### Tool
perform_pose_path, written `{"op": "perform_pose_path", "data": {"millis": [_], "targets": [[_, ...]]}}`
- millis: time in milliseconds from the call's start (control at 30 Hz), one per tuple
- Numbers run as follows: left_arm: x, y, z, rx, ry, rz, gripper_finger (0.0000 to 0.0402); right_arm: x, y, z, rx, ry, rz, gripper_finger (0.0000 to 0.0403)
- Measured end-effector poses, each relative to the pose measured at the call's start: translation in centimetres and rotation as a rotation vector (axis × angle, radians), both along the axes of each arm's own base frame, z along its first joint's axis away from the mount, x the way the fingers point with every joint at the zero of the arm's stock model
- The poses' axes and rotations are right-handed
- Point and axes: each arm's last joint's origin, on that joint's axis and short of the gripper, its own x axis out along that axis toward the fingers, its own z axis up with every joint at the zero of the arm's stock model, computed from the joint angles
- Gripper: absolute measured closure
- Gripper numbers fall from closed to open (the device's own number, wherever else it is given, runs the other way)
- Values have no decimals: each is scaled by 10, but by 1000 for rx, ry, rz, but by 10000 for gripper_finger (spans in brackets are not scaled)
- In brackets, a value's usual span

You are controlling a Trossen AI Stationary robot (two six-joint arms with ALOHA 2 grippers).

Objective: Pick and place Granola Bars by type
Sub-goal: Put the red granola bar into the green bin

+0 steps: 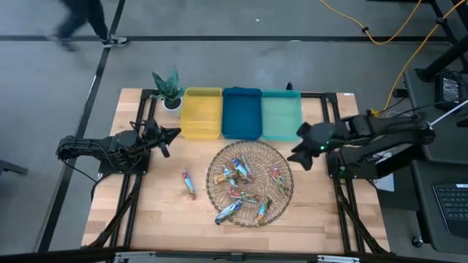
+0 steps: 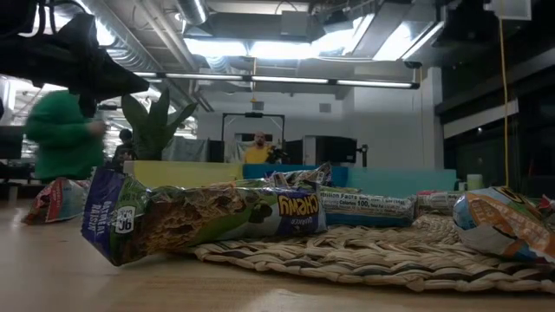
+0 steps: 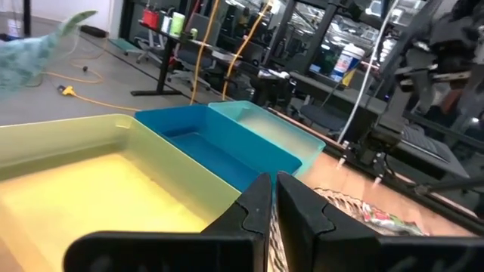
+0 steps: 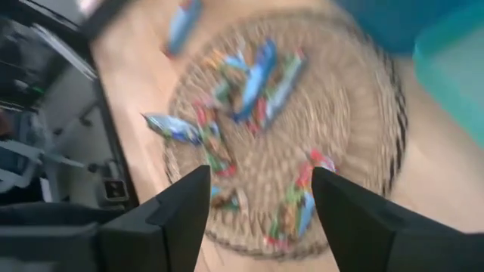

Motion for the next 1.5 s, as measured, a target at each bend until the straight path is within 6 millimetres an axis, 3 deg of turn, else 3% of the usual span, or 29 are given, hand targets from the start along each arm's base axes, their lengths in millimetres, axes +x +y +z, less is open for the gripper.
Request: {"op": "perform_pose_path", "data": {"millis": [533,967,1500], "targets": [[0,-1,0,28,17,-21,386,47,29,-59,44,348,-104,171],[1,-2,-2,26,37,-71,386,75,36,-95,7,463,-110,104],[1,-2,-2,26,40,-74,386,99,43,-143,-47,599,-95,101]]}}
